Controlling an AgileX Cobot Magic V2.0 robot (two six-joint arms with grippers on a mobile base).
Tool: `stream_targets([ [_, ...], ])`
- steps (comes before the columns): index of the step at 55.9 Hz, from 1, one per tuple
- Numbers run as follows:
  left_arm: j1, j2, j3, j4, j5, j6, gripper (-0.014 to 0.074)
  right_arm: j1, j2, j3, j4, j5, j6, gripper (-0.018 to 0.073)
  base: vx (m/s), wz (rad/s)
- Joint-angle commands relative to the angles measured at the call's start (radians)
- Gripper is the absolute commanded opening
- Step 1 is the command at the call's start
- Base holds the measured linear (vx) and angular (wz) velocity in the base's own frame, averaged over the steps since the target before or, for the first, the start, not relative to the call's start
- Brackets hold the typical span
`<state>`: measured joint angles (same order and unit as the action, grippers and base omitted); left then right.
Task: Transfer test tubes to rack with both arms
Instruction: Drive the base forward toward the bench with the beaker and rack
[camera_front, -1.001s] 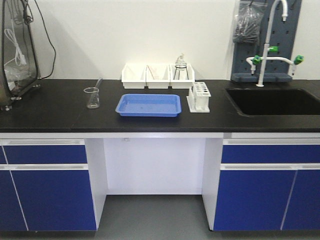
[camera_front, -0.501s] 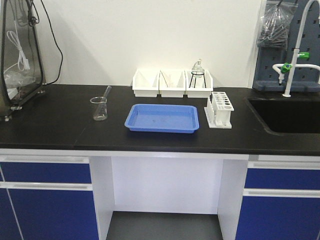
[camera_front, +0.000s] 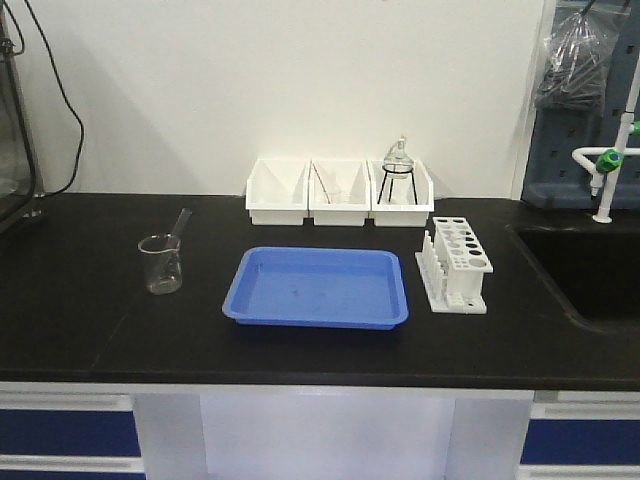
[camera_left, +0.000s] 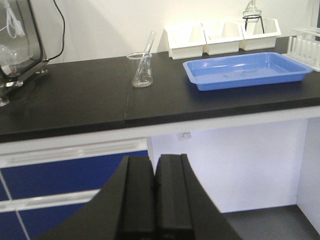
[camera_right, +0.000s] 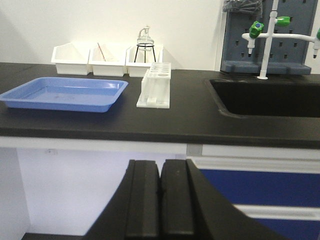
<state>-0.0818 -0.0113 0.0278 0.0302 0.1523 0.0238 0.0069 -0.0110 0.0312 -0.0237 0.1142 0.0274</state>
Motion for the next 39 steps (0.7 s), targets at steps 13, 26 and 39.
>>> stream_targets([
  [13,-0.003,-0.015,0.026,-0.003,-0.086,-0.002,-0.0008,0.001,-0.013,0.006,-0.003,-0.076,-0.005,-0.0011,0.46,-0.02],
  [26,-0.003,-0.015,0.026,-0.003,-0.086,-0.002,-0.0008,0.001,-0.012,0.006,-0.003,-0.076,-0.003,-0.0011,0.42,0.0],
  [39,-0.003,-0.015,0.026,-0.003,-0.086,-0.002,-0.0008,0.001,-0.012,0.006,-0.003,-0.076,-0.004,-0.0011,0.34,-0.01],
])
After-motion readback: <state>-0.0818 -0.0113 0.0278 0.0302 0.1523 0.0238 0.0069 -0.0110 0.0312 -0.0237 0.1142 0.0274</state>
